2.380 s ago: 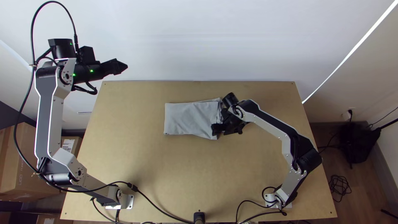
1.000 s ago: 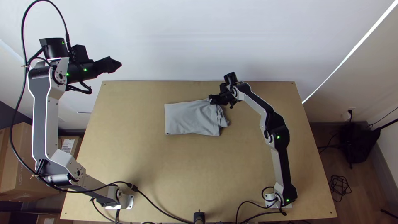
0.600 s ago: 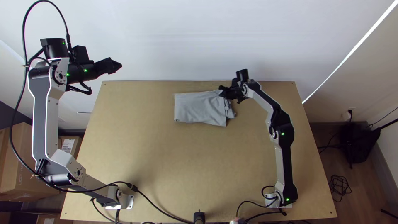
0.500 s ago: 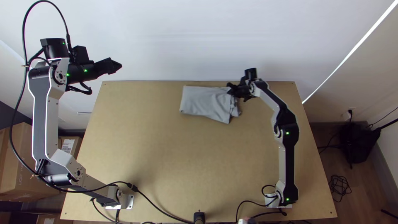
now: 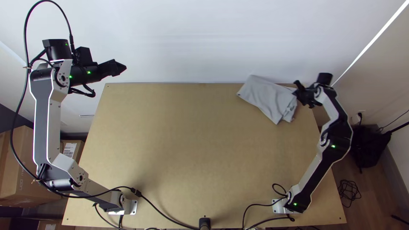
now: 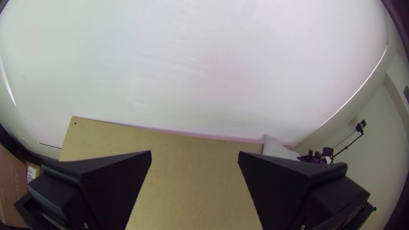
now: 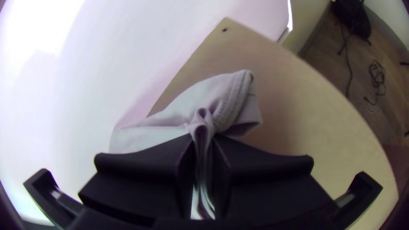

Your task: Fold the t-shirt

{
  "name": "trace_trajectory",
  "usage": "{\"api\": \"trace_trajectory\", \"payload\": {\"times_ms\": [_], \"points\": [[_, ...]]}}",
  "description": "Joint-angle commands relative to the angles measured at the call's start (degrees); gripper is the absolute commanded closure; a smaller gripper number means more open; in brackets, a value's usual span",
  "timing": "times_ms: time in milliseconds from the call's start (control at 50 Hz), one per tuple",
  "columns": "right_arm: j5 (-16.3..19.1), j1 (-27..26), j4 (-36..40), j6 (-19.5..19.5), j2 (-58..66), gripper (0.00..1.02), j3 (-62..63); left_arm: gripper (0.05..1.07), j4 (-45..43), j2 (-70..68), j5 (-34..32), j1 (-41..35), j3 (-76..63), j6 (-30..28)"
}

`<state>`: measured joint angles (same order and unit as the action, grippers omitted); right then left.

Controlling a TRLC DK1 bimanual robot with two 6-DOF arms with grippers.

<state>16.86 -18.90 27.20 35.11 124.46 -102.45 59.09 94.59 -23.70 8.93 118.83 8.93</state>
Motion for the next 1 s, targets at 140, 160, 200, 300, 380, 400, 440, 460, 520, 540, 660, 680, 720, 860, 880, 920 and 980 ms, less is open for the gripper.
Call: {"api": "trace_trajectory", "payload": {"times_ms": [140, 160, 200, 300, 380, 400, 440, 460, 520, 540, 660, 680, 720, 860, 880, 920, 980], "points": [[-0.95, -8.53, -0.39, -4.26, -6.34, 0.10, 6.74, 0.10, 0.68, -3.71, -0.03, -2.51, -1.14, -0.14], [-1.13, -8.97, -0.39, -4.53, -6.87, 0.06, 7.27, 0.10, 0.68, -3.88, -0.03, -2.69, -1.23, -0.14], [-1.83, -10.20, -1.01, -5.23, -8.36, 0.03, 8.59, 0.10, 0.68, -4.23, -0.03, -2.95, -1.40, -0.05], [-6.84, -12.75, -6.99, -6.20, -14.07, 0.03, 13.16, 0.10, 0.68, -5.38, -0.03, -3.13, -1.75, 0.12], [-8.07, -15.12, -9.45, -8.39, -19.70, 0.03, 15.71, 0.10, 0.68, -6.61, -0.03, -3.04, -1.93, 0.21], [-8.51, -15.56, -9.89, -9.80, -21.28, 0.03, 16.23, 0.10, 0.68, -6.96, -0.03, -3.04, -1.93, 0.30], [-8.95, -16.17, -10.85, -12.35, -24.44, 0.04, 17.11, 0.10, 0.68, -7.75, -0.03, -2.95, -1.93, 0.56], [-8.86, -16.44, -11.64, -13.84, -26.29, 0.04, 17.46, 0.10, 0.59, -8.28, -0.03, -2.86, -1.93, 0.56], [-8.86, -17.23, -14.90, -16.92, -31.39, 0.04, 17.90, 0.10, 0.50, -9.60, -0.03, -2.51, -1.93, 0.56], [-8.86, -17.49, -16.48, -17.80, -32.97, 0.04, 17.73, 0.10, 0.50, -10.12, 0.06, -2.34, -1.93, 0.56], [-7.90, -18.19, -17.01, -23.69, -40.00, 0.04, 12.28, 0.10, 0.50, -12.76, 0.06, -1.28, -2.37, 0.48], [-6.93, -18.28, -16.74, -24.04, -40.70, 0.04, 10.96, 0.10, 0.50, -13.20, 0.06, -1.11, -2.46, 0.48], [-5.88, -18.63, -17.09, -23.51, -42.46, 0.04, 8.94, 0.10, 0.50, -14.08, 0.06, -0.75, -2.55, 0.48], [-3.85, -18.99, -18.50, -23.07, -46.33, 0.04, 1.56, 0.10, -1.08, -17.51, 0.06, 1.18, -3.34, 0.56], [-3.68, -18.99, -19.29, -22.98, -47.03, 0.03, 0.76, 0.10, -1.61, -18.12, 0.15, 1.27, -3.60, 0.56], [-3.77, -19.51, -22.37, -19.91, -48.26, 0.03, 0.24, 0.10, -3.28, -19.44, 0.50, 1.62, -4.22, 0.65], [-3.94, -21.01, -27.29, -13.40, -49.49, 0.04, -0.11, 0.10, -6.27, -21.81, 2.35, 1.71, -5.45, 1.27]]}}
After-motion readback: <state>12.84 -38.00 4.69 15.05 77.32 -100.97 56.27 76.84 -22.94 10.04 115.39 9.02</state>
